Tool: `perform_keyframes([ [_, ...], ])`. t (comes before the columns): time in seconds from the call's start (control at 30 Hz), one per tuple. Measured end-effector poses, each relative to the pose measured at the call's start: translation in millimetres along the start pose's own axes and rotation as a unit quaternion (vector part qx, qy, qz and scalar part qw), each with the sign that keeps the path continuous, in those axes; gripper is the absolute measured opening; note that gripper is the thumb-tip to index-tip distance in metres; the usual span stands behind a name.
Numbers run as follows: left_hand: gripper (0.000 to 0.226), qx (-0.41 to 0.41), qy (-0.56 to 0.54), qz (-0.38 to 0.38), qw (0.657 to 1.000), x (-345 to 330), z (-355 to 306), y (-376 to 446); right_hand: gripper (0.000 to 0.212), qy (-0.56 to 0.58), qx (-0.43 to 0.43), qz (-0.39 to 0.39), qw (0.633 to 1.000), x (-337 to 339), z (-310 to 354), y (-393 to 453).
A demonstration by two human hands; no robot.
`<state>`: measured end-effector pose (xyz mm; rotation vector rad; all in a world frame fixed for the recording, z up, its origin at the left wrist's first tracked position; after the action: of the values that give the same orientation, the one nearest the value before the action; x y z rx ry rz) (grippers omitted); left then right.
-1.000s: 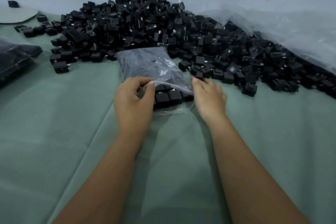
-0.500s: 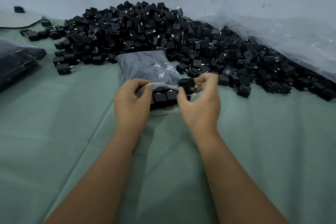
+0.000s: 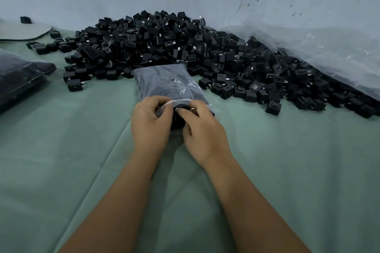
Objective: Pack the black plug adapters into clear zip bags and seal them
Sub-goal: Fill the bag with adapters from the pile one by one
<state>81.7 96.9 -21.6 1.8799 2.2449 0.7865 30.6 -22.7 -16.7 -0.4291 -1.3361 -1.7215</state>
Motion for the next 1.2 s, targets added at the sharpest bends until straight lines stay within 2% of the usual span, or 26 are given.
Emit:
perform_keyframes([
  [0.13,0.01,-0.002,0.004,-0.002,1.0,0,1,0,0.025,-0.021,-0.033,-0.031,0.999,8,-2,-1],
  [0.2,0.011,0.003,0.005,-0.003,1.0,0,1,0,0.015,-0.042,-0.049,-0.02,0.998,7,-4,0],
  [0.3,0.01,0.008,0.0,-0.005,1.0,0,0,0,0.019,-0.063,-0.063,0.019,0.996,1,-7,0],
  [0.57,0.019,-0.029,0.009,-0.016,0.999,2,-8,-2,0.03,-0.094,-0.077,0.047,0.991,-4,-3,1],
  [0.77,0.016,-0.033,0.012,-0.02,0.999,4,-10,-3,0.04,-0.046,-0.075,0.086,0.992,-11,-4,2],
  [0.9,0.013,-0.097,0.059,-0.031,0.993,6,-20,-5,0.047,-0.026,-0.065,0.121,0.99,-18,0,2],
  [1.0,0.012,-0.131,0.092,-0.047,0.986,7,-25,-7,0.045,0.006,-0.072,0.116,0.991,-20,3,5],
  [1.13,0.011,-0.143,0.096,-0.051,0.984,7,-29,-8,0.038,-0.01,-0.052,0.146,0.988,-28,9,16],
  [1.2,0.011,-0.138,0.094,-0.05,0.985,7,-29,-7,0.023,-0.057,-0.04,0.159,0.985,-32,12,27],
])
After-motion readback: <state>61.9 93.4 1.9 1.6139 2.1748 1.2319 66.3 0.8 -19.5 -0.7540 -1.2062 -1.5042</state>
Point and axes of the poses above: each hand's wrist, its own y-axis towards the middle knuckle, its own x-axis out of the back of the hand, z = x × y, the point moved 5 cm from there along y, towards the middle knuckle, and after that the axes turned 2 degrees about y, right-handed, at the moved point
